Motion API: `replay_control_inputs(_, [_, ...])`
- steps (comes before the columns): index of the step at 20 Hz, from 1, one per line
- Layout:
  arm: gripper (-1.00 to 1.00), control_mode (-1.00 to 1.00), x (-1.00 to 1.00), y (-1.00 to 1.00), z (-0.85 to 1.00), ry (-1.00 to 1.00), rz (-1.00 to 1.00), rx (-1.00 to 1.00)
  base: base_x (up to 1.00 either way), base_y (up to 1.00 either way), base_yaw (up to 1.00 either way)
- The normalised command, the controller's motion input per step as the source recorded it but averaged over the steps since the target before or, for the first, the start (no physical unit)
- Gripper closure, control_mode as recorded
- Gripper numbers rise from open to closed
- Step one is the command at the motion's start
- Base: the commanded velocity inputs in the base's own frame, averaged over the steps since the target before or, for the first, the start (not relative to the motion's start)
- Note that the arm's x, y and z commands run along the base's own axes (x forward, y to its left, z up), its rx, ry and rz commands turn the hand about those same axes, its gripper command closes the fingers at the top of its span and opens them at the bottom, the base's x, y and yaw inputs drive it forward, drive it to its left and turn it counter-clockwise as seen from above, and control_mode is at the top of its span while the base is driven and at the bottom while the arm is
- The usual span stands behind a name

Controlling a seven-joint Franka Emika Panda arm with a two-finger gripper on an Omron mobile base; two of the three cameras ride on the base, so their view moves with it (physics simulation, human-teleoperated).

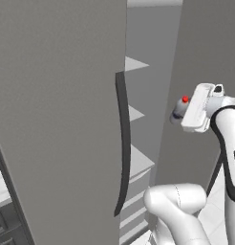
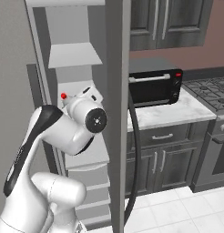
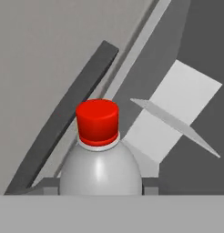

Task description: Take the bottled waters from the counter and place them in the freezer to freeze. Close the freezer door after placing the bottles.

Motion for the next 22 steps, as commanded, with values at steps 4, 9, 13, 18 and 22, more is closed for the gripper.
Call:
replay_control_inputs(4, [1.0, -1.0, 0.0, 0.0, 1.0, 0.26, -0.14, 0.45, 0.0, 0.0, 0.0])
replay_control_inputs(9, [1.0, -1.0, 0.0, 0.0, 0.99, 0.23, -0.02, 0.34, 0.0, 0.0, 0.0])
replay_control_inputs(13, [1.0, -1.0, 0.01, 0.04, 0.67, 0.11, 0.0, 0.19, 0.0, 0.0, 0.0])
replay_control_inputs(18, [1.0, -1.0, 0.02, 0.3, 0.06, -0.18, 0.0, -0.19, 0.0, 0.0, 0.0])
replay_control_inputs(22, [1.0, -1.0, 0.11, 0.43, 0.21, -0.2, 0.0, -0.28, 0.0, 0.0, 0.0])
